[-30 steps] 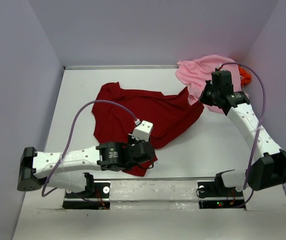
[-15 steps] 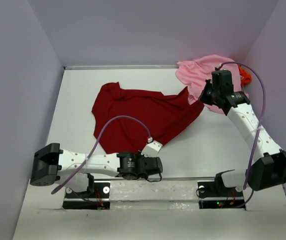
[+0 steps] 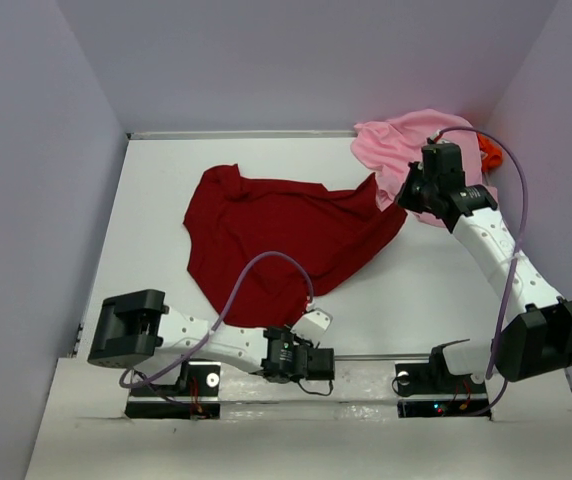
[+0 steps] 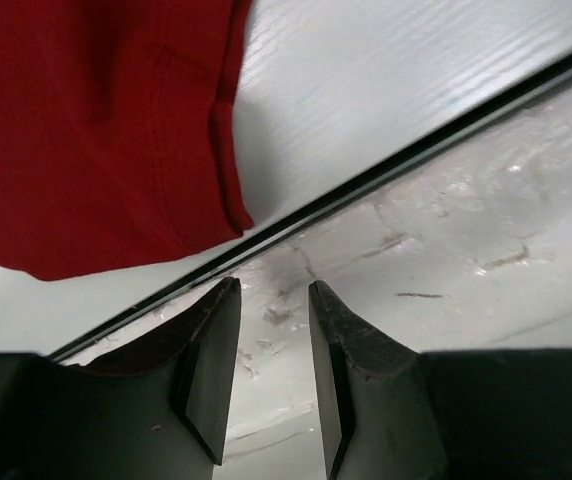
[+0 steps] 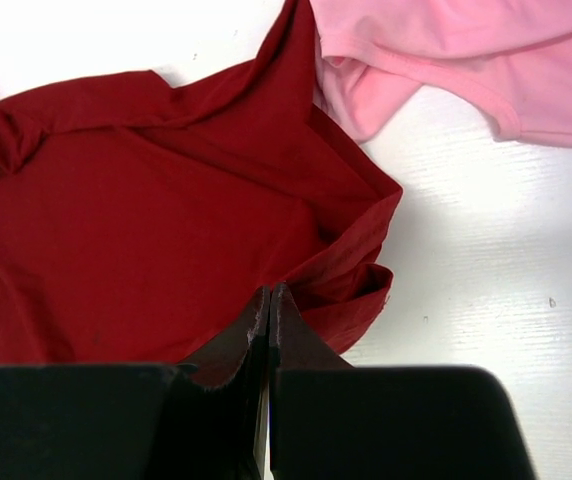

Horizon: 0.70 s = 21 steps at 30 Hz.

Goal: Fold and stack the t-shirts
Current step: Fold the tshirt

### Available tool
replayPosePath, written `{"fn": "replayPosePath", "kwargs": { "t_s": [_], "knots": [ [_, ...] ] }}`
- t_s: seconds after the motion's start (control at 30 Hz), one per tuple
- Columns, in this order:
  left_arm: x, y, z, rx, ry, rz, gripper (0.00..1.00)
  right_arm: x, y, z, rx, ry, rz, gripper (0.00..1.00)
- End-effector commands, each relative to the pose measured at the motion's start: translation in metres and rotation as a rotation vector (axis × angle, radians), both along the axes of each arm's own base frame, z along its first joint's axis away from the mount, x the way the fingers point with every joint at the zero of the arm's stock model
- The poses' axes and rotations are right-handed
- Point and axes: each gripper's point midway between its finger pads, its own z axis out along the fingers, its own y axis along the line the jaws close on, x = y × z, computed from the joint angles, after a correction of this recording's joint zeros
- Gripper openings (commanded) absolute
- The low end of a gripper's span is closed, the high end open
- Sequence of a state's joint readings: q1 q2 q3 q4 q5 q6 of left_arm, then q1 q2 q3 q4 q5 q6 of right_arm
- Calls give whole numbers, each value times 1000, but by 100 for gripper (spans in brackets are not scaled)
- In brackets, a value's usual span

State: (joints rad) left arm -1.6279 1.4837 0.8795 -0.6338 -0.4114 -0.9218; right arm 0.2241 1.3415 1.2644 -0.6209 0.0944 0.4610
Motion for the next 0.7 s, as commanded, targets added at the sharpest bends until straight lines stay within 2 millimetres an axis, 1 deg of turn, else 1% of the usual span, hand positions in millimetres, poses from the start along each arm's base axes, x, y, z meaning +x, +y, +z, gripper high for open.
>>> {"fn": "replayPosePath", "kwargs": {
  "t_s": [0.0,0.07,0.23,0.4,0.47,0.53,0.6,0.63,0.67],
  "knots": [
    [10,15,-9,87,-64,62,44,3,8,13,24,-60,26,0],
    [12,18,-12,119,-87,67,44,3,9,11,25,-55,32,0],
    [20,19,-11,152,-144,94,45,4,10,8,28,-50,38,0],
    [25,21,-7,167,-177,108,48,5,12,7,32,-47,46,0],
    [27,20,-4,166,-190,115,55,5,13,7,34,-47,49,0],
    [30,19,0,166,-210,118,57,5,12,6,32,-45,49,0],
    [32,15,4,149,-220,122,62,5,12,6,31,-44,49,0],
    [32,13,6,141,-225,122,68,4,13,6,34,-43,50,0],
    [33,10,7,131,-229,122,68,5,13,6,36,-45,51,0]
  ]
}}
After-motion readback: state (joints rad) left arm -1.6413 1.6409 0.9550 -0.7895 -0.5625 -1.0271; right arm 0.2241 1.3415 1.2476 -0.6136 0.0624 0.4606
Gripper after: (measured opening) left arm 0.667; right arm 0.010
